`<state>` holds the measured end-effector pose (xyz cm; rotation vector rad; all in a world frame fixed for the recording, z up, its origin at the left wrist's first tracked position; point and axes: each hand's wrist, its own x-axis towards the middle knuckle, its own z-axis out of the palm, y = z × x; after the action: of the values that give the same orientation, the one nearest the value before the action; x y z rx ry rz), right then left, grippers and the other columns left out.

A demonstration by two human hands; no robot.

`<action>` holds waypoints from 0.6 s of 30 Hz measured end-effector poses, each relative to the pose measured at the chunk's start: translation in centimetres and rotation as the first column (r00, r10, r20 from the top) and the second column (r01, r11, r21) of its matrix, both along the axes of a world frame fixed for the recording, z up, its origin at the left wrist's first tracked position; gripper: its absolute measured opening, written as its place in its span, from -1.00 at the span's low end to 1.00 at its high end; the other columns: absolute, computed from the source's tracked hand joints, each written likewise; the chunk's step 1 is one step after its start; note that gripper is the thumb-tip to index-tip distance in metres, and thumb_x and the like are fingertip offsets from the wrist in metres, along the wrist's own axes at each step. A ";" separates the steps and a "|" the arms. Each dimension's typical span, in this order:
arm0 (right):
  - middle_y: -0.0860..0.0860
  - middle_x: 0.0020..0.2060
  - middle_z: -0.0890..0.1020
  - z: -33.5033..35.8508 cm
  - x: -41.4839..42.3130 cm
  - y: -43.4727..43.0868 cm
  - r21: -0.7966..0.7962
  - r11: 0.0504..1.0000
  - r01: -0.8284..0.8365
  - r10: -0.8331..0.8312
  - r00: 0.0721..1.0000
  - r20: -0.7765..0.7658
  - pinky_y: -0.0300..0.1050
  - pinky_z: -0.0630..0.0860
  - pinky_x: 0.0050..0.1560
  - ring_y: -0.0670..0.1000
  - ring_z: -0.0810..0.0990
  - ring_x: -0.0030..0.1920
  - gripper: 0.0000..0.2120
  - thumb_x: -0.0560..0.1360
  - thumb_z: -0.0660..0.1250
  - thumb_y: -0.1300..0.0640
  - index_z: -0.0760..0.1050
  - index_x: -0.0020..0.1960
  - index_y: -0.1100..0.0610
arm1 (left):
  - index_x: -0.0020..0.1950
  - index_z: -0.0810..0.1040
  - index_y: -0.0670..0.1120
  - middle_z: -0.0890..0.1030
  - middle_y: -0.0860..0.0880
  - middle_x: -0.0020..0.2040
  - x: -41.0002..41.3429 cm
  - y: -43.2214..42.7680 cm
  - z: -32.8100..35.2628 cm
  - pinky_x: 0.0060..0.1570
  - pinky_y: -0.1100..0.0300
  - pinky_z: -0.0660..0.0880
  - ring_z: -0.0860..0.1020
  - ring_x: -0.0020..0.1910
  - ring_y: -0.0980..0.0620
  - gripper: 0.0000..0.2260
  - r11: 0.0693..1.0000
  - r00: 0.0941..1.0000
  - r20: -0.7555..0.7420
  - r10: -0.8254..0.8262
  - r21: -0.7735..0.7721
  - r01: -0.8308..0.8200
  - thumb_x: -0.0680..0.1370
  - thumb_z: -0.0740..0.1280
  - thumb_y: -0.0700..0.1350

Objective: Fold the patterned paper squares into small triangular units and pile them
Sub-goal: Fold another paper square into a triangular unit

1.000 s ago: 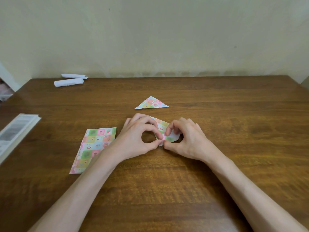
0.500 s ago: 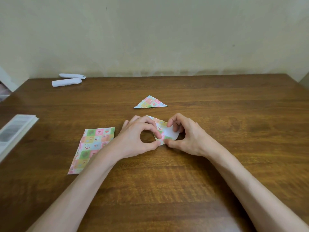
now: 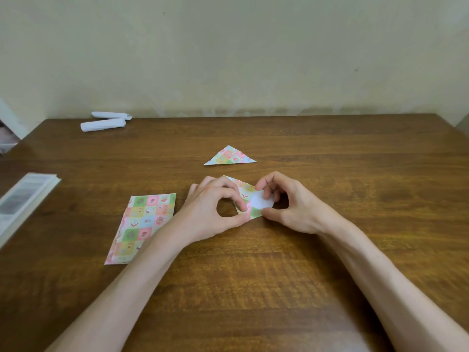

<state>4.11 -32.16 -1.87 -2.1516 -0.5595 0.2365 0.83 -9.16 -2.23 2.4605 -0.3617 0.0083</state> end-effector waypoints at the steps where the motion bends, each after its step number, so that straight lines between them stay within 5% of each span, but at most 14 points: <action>1: -0.05 -0.05 0.55 0.0 0.0 0.0 -0.008 1.000 0.001 -0.001 1.000 -0.002 -0.08 0.51 0.09 -0.08 0.48 -0.11 -0.59 0.39 0.50 0.29 0.51 0.15 -0.03 | -0.13 0.65 0.26 0.51 0.31 0.13 0.0 0.0 0.0 0.34 0.00 0.24 0.35 0.30 0.25 -0.88 1.000 1.000 0.004 0.002 -0.003 -0.002 0.45 0.52 0.23; 7: 0.01 -0.04 0.56 0.2 0.2 -0.2 0.012 1.000 -0.015 0.015 1.000 -0.017 -0.13 0.51 0.07 -0.08 0.48 -0.10 -0.57 0.41 0.46 0.38 0.52 0.16 0.02 | -0.05 0.61 0.27 0.51 0.32 0.12 -0.1 0.1 0.2 0.32 0.02 0.25 0.36 0.30 0.25 -0.84 1.000 1.000 -0.004 -0.016 0.019 0.016 0.46 0.50 0.24; 13: 0.01 -0.11 0.61 0.3 -0.1 -0.7 0.127 0.990 0.055 -0.067 0.994 0.085 -0.27 0.47 -0.09 -0.07 0.56 -0.15 -0.67 0.44 0.44 0.36 0.59 0.04 -0.03 | 0.27 0.42 0.28 0.47 0.30 0.21 -0.5 0.1 0.9 0.38 0.02 0.30 0.41 0.31 0.30 -0.58 0.998 0.998 -0.003 -0.058 0.016 0.058 0.49 0.51 0.18; 18: -0.18 0.09 0.56 -0.1 0.2 -1.6 -0.165 0.981 0.106 -0.056 0.958 0.282 -0.37 0.30 0.15 -0.12 0.46 0.14 -0.65 0.48 0.45 0.19 0.59 0.16 -0.18 | 0.46 0.35 0.28 0.52 0.26 0.34 -0.4 1.6 1.6 0.49 -0.04 0.34 0.42 0.43 0.29 -0.37 0.986 0.984 -0.104 -0.144 -0.105 0.133 0.53 0.53 -0.15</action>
<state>4.30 -33.78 -1.98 -2.3956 -0.6245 -0.0645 0.38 -7.60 -0.63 2.3230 -0.4715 -0.1655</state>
